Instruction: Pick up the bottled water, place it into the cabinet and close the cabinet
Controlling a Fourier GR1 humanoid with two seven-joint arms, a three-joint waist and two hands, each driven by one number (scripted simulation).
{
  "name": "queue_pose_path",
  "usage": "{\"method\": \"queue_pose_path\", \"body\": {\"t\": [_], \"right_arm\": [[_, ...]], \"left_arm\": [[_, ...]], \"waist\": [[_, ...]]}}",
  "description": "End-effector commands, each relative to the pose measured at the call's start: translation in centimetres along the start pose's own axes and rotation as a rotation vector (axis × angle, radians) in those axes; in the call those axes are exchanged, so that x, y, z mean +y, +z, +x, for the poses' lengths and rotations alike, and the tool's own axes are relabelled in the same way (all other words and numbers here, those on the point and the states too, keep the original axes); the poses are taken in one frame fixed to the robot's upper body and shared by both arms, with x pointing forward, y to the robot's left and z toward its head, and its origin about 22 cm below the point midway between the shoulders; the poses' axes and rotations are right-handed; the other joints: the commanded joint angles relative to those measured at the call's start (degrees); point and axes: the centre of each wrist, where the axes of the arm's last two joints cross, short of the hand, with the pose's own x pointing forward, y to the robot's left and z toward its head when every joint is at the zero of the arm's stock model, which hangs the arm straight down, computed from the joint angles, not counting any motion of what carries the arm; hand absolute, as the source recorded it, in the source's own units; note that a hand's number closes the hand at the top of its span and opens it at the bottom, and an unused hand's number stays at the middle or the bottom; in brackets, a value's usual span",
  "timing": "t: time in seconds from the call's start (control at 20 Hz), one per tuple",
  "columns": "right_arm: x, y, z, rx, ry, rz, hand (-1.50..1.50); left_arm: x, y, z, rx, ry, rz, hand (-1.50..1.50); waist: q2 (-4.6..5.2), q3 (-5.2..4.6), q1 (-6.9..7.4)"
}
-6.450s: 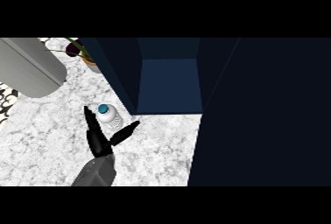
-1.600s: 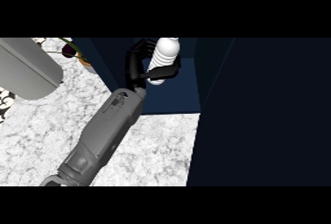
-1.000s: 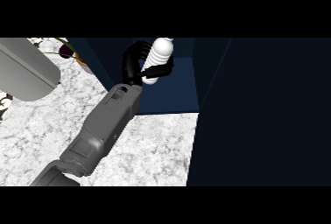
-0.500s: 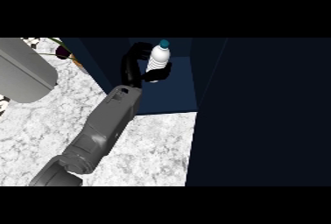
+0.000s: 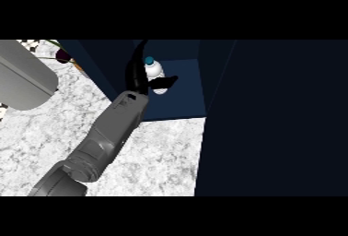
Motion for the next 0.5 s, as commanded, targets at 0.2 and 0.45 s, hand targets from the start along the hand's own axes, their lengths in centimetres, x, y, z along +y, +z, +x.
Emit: {"method": "queue_pose_path", "body": {"t": [0.2, 0.45], "right_arm": [[0.5, 0.9, 0.9, -0.012, -0.025, 0.016, -1.5], [0.3, 0.8, 2.3, -0.024, -0.022, 0.002, -1.5]], "left_arm": [[0.7, -0.5, -0.6, 0.043, -0.013, 0.047, -1.5], [0.7, -0.6, 0.1, -0.059, 0.124, -0.045, -1.5]], "waist": [[0.37, -0.12, -0.41], [-0.05, -0.24, 0.79]]}}
